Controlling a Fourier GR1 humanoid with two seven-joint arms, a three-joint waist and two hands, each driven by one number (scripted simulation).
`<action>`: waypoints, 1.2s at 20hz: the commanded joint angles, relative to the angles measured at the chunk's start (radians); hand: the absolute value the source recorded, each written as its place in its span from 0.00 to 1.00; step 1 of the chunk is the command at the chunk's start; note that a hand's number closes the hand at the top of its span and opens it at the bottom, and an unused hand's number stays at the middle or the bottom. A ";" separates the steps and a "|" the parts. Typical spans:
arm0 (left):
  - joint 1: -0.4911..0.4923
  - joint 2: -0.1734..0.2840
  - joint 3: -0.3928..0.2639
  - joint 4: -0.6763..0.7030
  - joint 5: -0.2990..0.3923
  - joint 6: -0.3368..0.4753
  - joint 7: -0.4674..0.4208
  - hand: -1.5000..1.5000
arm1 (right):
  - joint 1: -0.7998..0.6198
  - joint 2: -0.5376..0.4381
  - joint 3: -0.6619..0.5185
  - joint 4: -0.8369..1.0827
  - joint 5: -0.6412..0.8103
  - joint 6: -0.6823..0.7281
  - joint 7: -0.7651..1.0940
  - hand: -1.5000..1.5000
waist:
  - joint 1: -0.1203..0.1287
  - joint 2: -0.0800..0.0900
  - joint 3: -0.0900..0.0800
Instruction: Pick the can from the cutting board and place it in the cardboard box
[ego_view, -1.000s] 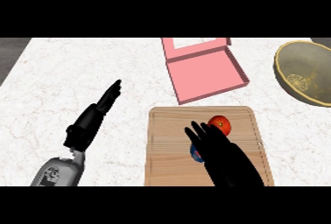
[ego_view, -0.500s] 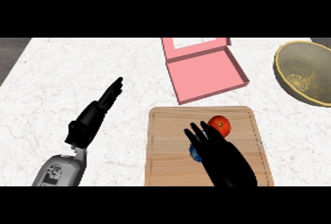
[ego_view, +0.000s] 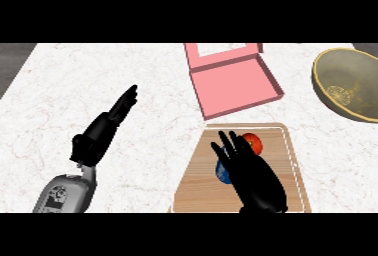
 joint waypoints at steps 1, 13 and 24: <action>-0.022 -0.027 -0.007 0.043 -0.025 0.002 -0.016 0.50 | -0.003 0.030 0.008 0.079 0.049 0.004 0.016 0.00 | -0.001 0.009 0.004; 0.024 -0.061 -0.021 0.037 -0.065 0.019 -0.049 0.50 | -0.066 0.027 -0.030 0.192 0.089 -0.029 -0.109 1.00 | 0.002 0.010 0.004; 0.026 -0.063 -0.018 -0.062 -0.054 -0.005 0.048 0.50 | -0.159 -0.022 -0.060 0.239 0.105 -0.113 -0.371 1.00 | 0.006 0.008 0.004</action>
